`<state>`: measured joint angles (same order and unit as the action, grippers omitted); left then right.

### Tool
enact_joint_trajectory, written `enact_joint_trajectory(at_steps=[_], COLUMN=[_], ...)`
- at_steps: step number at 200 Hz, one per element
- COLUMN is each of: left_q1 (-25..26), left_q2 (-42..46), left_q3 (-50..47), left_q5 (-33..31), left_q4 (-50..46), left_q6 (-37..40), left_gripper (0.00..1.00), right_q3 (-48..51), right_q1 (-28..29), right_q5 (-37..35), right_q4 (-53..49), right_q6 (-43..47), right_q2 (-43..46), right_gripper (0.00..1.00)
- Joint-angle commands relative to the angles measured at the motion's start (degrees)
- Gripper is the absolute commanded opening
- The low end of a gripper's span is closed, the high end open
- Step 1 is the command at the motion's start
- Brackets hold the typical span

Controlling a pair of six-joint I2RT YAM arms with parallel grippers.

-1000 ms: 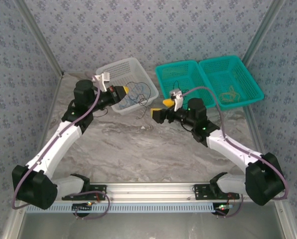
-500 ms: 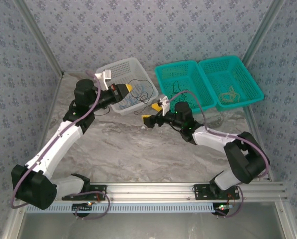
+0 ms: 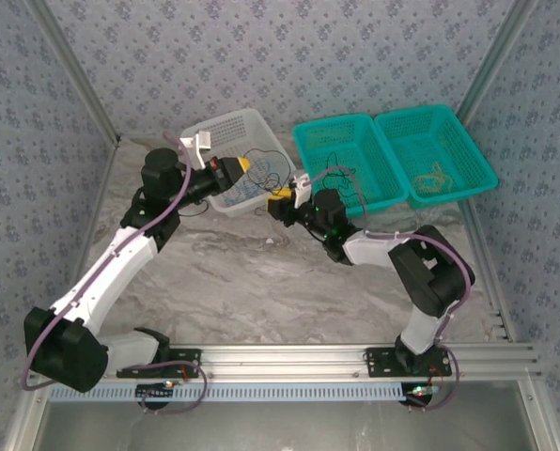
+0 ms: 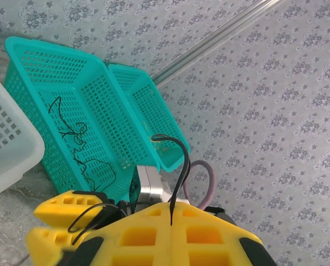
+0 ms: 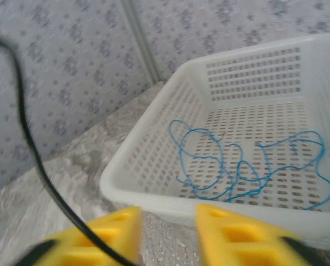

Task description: Untangle the cables

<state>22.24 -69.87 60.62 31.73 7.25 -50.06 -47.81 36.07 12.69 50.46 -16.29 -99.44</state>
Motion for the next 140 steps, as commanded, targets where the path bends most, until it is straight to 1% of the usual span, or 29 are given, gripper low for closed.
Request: enact_joint_trajectory(at_steps=[1,7,15,31,41,52,63,78,92,100,112,125,132,140], left_q1=[-0.5,-0.7,-0.9,-0.7,-0.4,0.0,0.6,1.7,3.5,5.0,6.6,6.9,6.9,6.9], left_q2=[0.8,1.3,2.0,2.8,2.9,3.1,3.3,3.3,2.6,2.0,0.9,-0.5,-1.0,-1.4], left_q3=[1.7,1.5,1.2,2.0,2.9,3.7,3.7,3.8,4.5,5.1,6.3,7.8,8.5,8.9], left_q5=[0.3,-0.8,-3.3,-11.1,-16.7,-22.2,-26.1,-27.4,-28.9,-32.4,-40.1,-46.0,-46.9,-45.7], left_q4=[-2.1,-3.3,-5.6,-14.3,-20.1,-24.4,-26.3,-27.5,-29.4,-30.6,-32.2,-33.8,-34.6,-34.7], left_q6=[4.0,5.7,9.6,19.6,24.5,28.9,31.5,34.9,39.1,41.3,43.2,43.1,43.2,43.2], left_gripper=[0.0,0.0,0.0,0.0,0.0,0.0,0.0,0.0,0.0,0.0,0.0,0.0,0.0,0.0], right_q3=[1.9,2.2,2.5,4.8,6.6,7.8,8.6,8.8,8.6,8.7,9.1,9.9,10.1,10.0], right_q1=[-2.2,-3.1,-4.6,-7.7,-10.5,-14.6,-17.4,-19.9,-20.9,-21.6,-23.1,-25.5,-26.4,-27.0], right_q5=[-6.4,-5.6,-5.1,-6.6,-7.6,-7.5,-7.0,-7.3,-9.3,-11.1,-13.3,-12.7,-11.9,-11.3], right_q4=[2.4,0.5,-4.2,-10.8,-13.7,-17.2,-20.5,-24.8,-27.8,-29.1,-30.3,-30.6,-31.0,-32.0], right_q6=[-2.6,-2.4,-1.7,1.5,1.8,1.4,2.3,4.7,6.6,6.8,5.9,4.2,3.8,4.0], right_q2=[2.6,4.2,6.9,12.6,16.4,20.2,23.7,27.5,30.4,31.7,33.4,34.9,35.6,36.2], right_gripper=[0.08,0.0,0.0,0.0,0.0,0.0,0.0,0.0,0.0,0.0,0.0,0.0,0.0,0.0])
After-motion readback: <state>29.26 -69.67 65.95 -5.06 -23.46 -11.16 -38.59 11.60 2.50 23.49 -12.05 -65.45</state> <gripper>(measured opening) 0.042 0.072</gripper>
